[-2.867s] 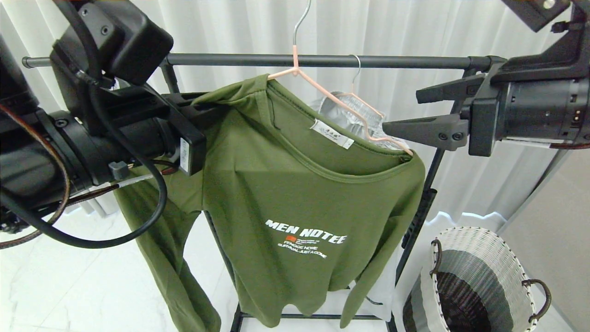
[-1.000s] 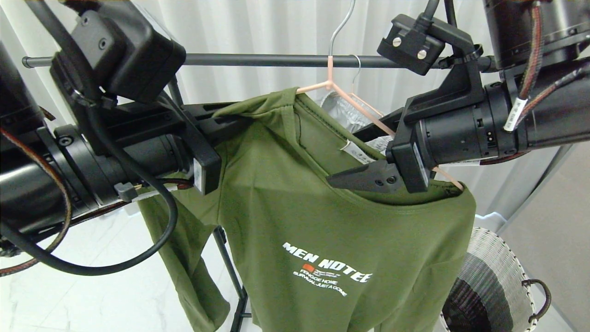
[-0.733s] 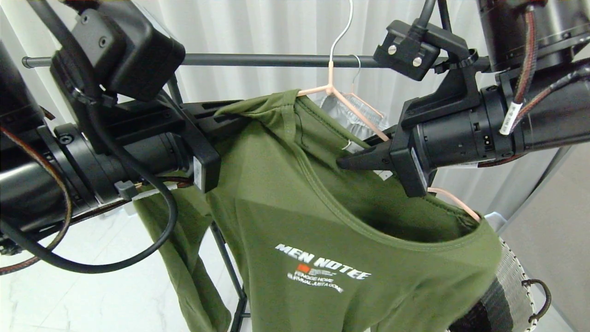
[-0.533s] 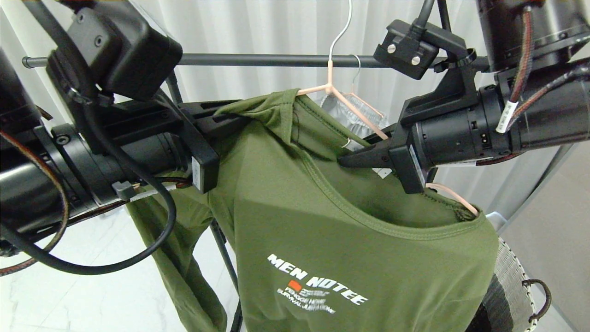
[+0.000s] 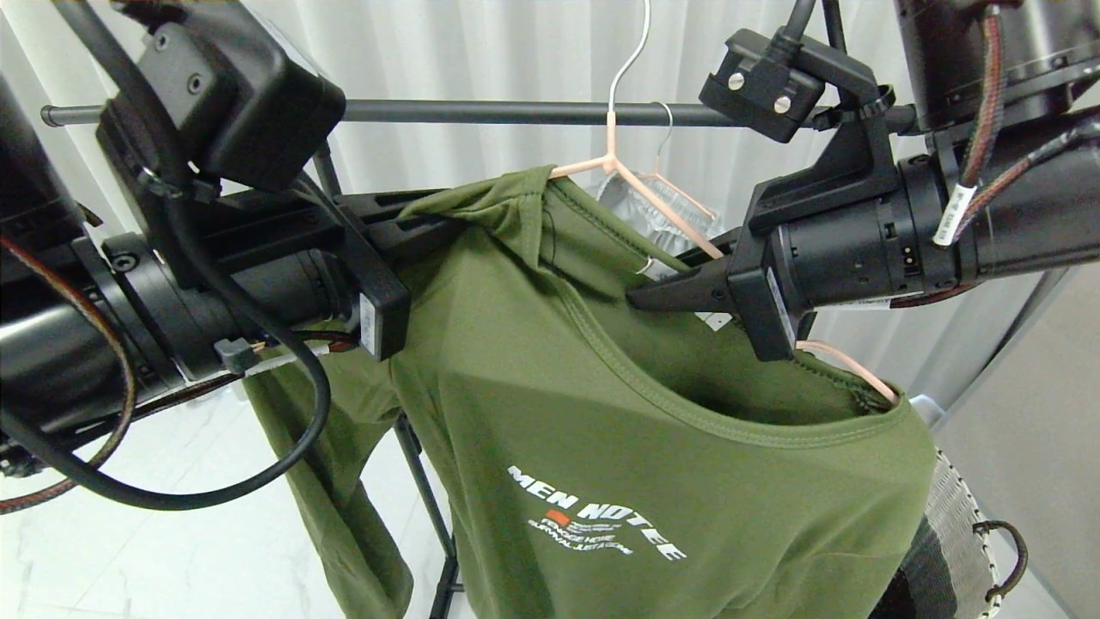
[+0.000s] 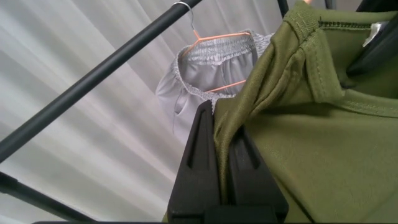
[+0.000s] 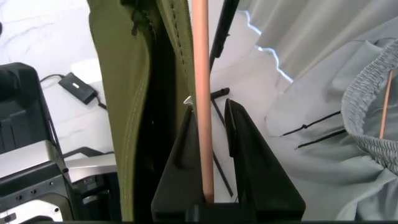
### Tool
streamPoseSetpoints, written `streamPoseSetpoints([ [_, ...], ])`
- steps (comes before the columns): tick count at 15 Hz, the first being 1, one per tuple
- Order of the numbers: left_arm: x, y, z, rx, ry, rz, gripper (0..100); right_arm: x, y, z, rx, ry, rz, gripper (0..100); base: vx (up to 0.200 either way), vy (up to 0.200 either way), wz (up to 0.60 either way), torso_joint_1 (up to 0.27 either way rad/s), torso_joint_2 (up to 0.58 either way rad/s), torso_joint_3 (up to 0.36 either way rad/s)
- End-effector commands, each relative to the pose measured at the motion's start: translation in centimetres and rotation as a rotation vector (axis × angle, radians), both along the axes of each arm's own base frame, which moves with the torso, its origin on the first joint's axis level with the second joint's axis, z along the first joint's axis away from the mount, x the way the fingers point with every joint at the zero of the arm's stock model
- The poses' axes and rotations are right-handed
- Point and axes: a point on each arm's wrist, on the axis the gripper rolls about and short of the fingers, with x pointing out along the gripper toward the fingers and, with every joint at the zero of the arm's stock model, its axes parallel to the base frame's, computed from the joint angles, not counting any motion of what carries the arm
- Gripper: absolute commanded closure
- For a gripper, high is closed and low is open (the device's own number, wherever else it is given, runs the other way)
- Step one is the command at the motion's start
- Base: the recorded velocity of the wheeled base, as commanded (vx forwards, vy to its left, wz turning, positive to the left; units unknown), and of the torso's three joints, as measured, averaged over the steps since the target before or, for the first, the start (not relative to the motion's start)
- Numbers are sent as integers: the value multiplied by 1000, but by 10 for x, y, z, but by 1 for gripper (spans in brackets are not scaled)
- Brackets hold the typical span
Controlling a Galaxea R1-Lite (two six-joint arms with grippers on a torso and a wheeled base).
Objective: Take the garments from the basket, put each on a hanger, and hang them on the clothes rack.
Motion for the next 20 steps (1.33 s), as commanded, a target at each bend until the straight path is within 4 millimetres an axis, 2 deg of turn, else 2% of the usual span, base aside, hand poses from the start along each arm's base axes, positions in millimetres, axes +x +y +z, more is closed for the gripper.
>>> streamPoseSetpoints([
  [1,1,-1,-1,3,4,0,100,-4,0,3,11,-1,17,100,0,0,0,0,0,0],
  [7,-1,-3,0,11,-9,-15,100,-5,9,4,52,-15,54,100,0,0,0,0,0,0],
  [14,-9,-16,-4,23,0,-80,100,-6,9,5,63,-9,47,100,0,0,0,0,0,0],
  [20,-3,0,-6,38,-8,-5,100,-2,2,8,68,-15,15,100,0,0,0,0,0,0],
])
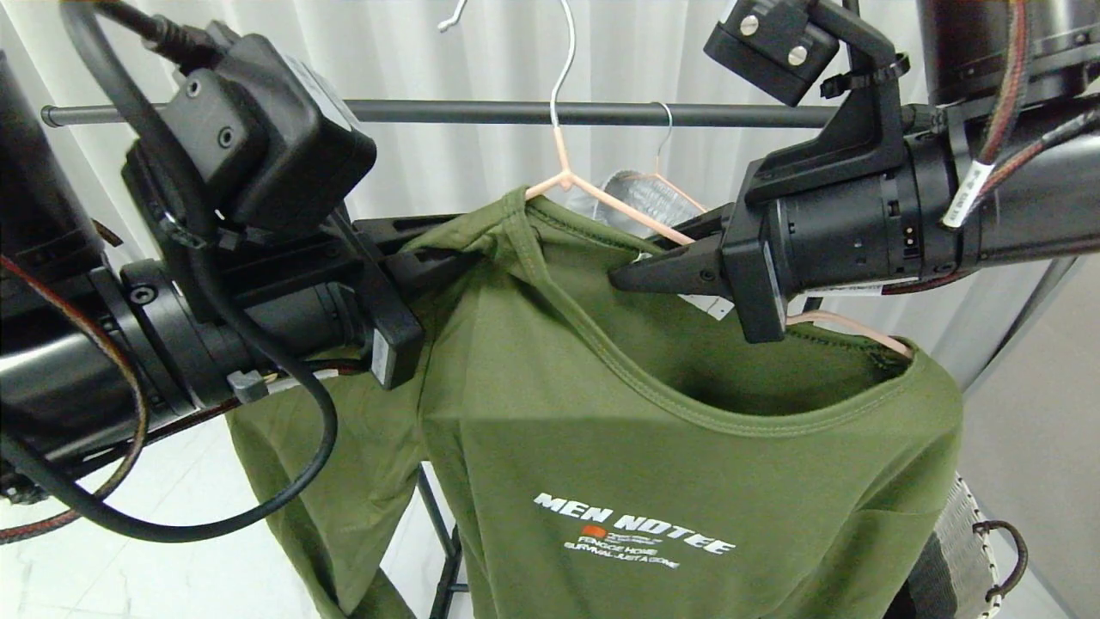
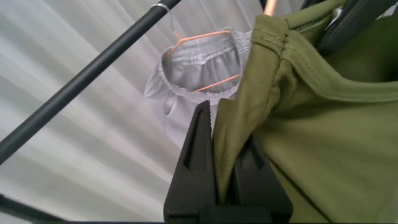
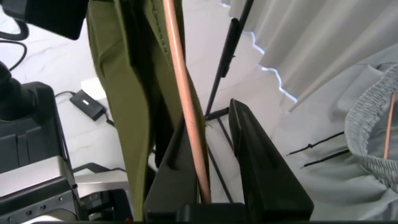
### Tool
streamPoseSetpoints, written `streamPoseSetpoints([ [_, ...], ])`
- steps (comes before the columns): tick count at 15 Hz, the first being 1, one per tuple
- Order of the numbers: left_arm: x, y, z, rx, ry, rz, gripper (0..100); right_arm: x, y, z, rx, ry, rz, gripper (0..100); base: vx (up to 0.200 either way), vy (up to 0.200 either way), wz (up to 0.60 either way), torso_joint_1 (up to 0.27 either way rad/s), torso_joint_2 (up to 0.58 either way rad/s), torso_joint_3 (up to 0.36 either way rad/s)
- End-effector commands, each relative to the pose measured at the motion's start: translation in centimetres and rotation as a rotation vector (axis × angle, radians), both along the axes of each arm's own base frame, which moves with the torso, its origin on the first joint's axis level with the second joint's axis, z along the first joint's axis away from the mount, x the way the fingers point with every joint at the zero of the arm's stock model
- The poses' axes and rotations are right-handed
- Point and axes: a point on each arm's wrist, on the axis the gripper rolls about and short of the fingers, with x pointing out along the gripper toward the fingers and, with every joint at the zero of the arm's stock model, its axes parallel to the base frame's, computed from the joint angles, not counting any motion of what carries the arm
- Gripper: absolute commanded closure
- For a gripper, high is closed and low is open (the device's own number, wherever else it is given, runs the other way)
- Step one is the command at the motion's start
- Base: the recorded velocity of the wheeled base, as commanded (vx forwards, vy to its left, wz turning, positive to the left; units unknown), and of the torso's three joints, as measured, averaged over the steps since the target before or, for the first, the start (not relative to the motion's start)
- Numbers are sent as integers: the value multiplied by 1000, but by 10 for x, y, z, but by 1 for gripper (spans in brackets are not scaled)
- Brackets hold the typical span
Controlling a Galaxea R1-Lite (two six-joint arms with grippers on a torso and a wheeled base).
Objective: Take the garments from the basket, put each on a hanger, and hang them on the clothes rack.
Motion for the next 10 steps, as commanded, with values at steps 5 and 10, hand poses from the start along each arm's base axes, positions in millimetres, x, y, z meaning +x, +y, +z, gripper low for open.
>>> streamPoseSetpoints([
  [5,3,5,0,-1,-4,36,0,-1,-4,2,0,-1,-8,100,0,0,0,0,0,0],
  [10,5,8,-7,13,16,51,0,-4,-7,4,16,19,-18,100,0,0,0,0,0,0],
])
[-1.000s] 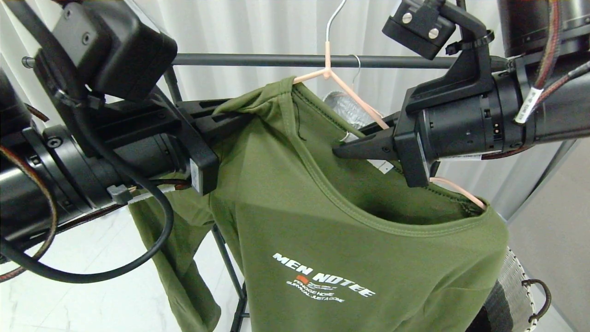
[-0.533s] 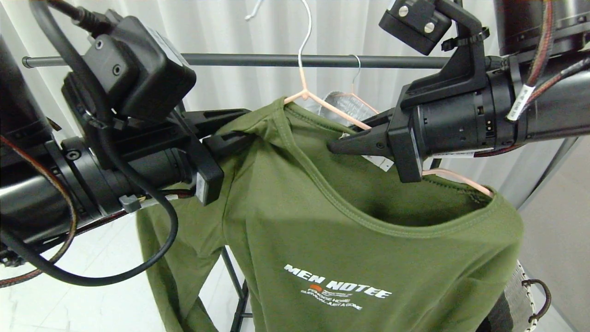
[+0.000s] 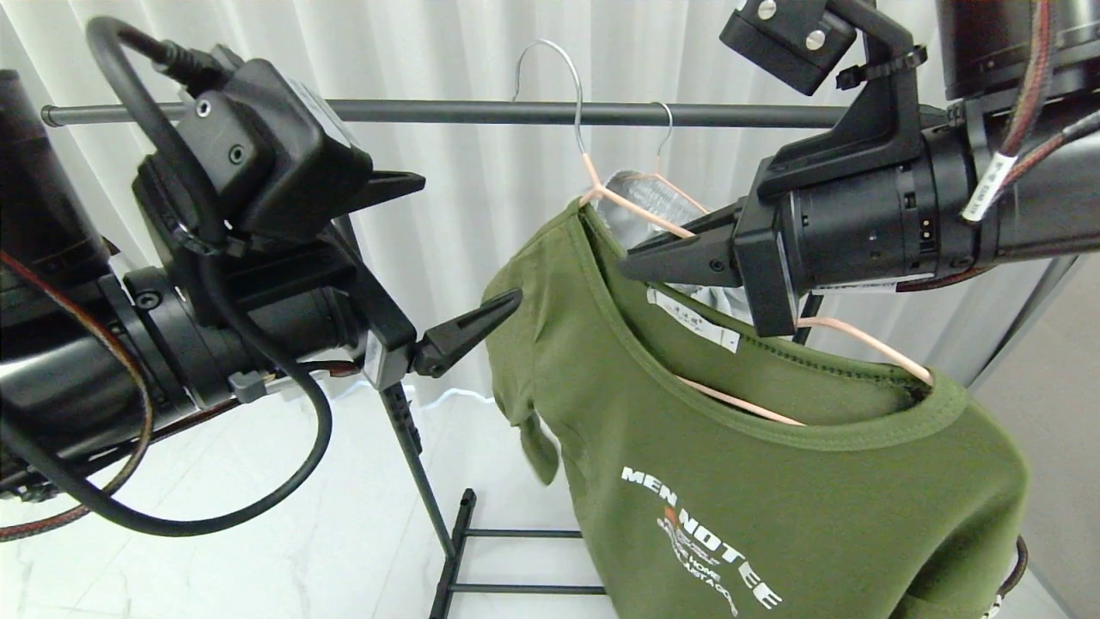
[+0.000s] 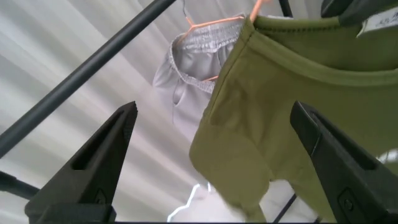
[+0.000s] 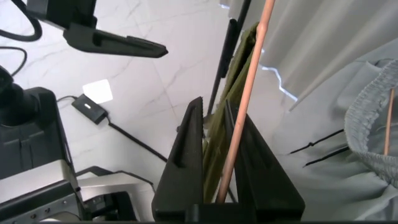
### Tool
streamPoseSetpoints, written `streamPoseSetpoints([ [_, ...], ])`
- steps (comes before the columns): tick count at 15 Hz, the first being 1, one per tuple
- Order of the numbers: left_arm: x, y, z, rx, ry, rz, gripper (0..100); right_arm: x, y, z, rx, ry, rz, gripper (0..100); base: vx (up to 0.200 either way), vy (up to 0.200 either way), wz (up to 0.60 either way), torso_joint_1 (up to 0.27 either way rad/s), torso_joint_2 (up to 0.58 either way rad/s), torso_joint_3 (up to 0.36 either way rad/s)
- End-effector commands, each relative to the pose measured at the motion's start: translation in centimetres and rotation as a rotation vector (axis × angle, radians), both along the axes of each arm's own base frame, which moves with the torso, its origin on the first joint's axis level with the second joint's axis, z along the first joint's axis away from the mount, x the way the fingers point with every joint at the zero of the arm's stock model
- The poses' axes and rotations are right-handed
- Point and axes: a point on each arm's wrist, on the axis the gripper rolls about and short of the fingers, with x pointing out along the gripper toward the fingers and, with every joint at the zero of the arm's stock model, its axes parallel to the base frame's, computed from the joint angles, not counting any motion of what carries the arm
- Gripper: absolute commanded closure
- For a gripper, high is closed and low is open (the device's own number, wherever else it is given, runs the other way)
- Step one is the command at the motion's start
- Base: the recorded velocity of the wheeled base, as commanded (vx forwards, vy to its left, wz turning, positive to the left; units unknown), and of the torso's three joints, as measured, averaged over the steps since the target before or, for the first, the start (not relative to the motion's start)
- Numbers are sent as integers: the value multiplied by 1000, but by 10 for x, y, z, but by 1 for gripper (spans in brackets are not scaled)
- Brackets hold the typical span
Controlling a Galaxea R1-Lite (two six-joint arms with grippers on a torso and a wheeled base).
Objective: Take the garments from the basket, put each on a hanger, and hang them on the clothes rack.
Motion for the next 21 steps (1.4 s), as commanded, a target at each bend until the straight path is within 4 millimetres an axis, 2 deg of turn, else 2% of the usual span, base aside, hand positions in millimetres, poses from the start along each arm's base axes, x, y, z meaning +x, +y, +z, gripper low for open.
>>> streamPoseSetpoints([
  [1,2,4,-4,7,10,21,0,-2,-2,2,5,-4,0,100,0,0,0,0,0,0],
  [6,17,37,-28,38,89,175,0,-6,-7,7,17,-22,9,100,0,0,0,0,0,0],
  [9,25,49,-48,55,168,178,0,-15,-10,12,33,-35,42,100,0,0,0,0,0,0],
  [11,40,61,-58,38,228,193,0,-22,-11,15,41,-65,90,100,0,0,0,0,0,0],
  [12,40,61,-58,38,228,193,0,-22,-11,15,41,-65,90,100,0,0,0,0,0,0],
  [13,52,66,-63,24,250,213,0,-27,-8,16,75,-95,123,100,0,0,0,0,0,0],
  [14,56,67,-64,0,255,209,0,-31,-6,14,83,-101,140,100,0,0,0,0,0,0],
  [15,59,66,-67,-6,261,210,100,-36,-7,11,81,-99,154,100,0,0,0,0,0,0],
  [19,63,70,-71,-3,277,229,100,-43,-10,11,87,-102,166,100,0,0,0,0,0,0],
  [21,63,78,-74,-3,285,261,100,-43,-12,12,90,-104,159,100,0,0,0,0,0,0],
])
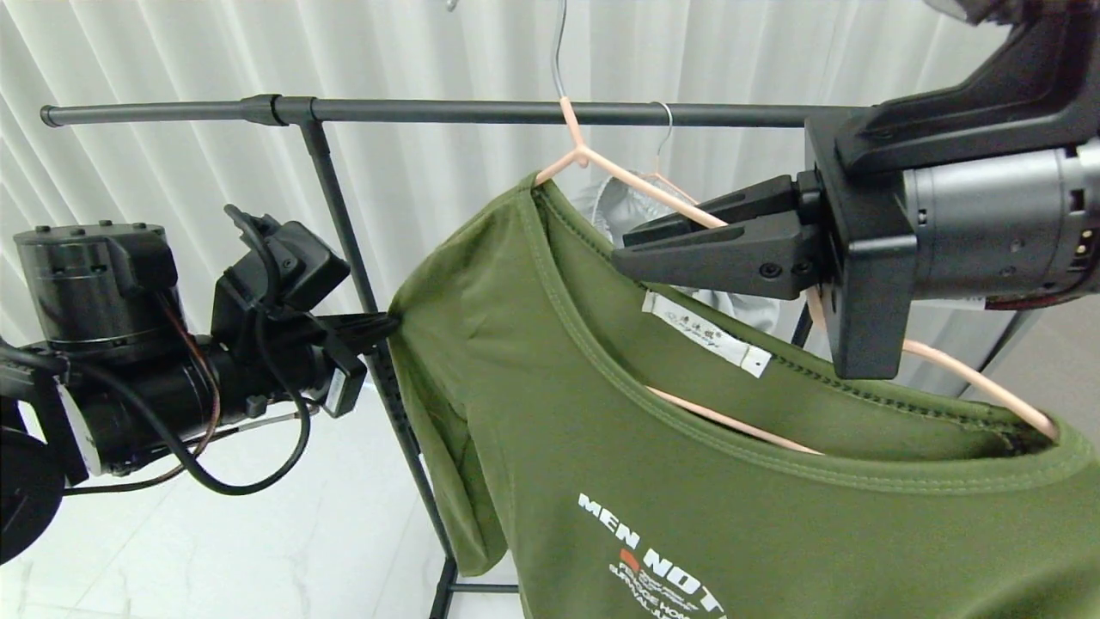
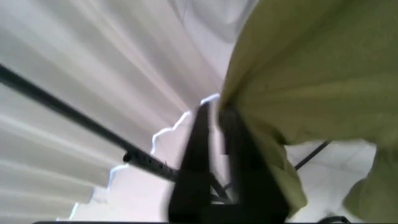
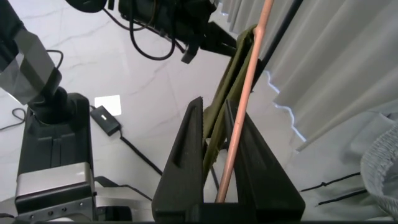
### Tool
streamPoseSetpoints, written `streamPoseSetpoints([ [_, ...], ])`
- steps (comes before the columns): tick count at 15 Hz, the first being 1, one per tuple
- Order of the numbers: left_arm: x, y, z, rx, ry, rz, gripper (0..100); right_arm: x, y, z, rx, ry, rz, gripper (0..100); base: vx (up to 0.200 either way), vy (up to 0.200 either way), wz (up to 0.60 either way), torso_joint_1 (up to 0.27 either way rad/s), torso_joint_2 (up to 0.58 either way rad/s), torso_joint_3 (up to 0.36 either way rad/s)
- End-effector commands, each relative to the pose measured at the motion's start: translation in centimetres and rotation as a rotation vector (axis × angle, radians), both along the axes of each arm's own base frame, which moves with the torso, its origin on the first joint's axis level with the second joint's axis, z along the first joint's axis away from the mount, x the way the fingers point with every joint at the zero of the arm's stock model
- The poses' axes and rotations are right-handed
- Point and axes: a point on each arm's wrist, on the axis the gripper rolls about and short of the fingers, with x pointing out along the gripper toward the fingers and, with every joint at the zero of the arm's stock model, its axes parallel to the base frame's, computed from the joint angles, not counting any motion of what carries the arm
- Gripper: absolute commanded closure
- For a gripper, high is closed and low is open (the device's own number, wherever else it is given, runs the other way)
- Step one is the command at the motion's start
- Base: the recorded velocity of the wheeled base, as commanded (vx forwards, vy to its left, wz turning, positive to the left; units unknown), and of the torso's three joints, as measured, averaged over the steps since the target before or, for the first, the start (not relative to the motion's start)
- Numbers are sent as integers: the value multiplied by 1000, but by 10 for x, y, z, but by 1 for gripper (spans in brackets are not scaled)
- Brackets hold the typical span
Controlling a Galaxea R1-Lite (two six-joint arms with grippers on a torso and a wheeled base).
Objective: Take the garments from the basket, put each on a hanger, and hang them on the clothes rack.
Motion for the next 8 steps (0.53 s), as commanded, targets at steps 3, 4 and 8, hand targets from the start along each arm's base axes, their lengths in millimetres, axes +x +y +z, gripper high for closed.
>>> streamPoseSetpoints([
  [3,1,23,-12,10,8,89,100,0,-5,4,12,-7,-12,100,0,0,0,0,0,0],
  [4,1,30,-17,9,-2,120,100,-1,-7,5,15,-8,-14,100,0,0,0,0,0,0],
  [8,-3,37,-21,8,-63,143,100,0,-8,5,17,-11,-23,100,0,0,0,0,0,0],
])
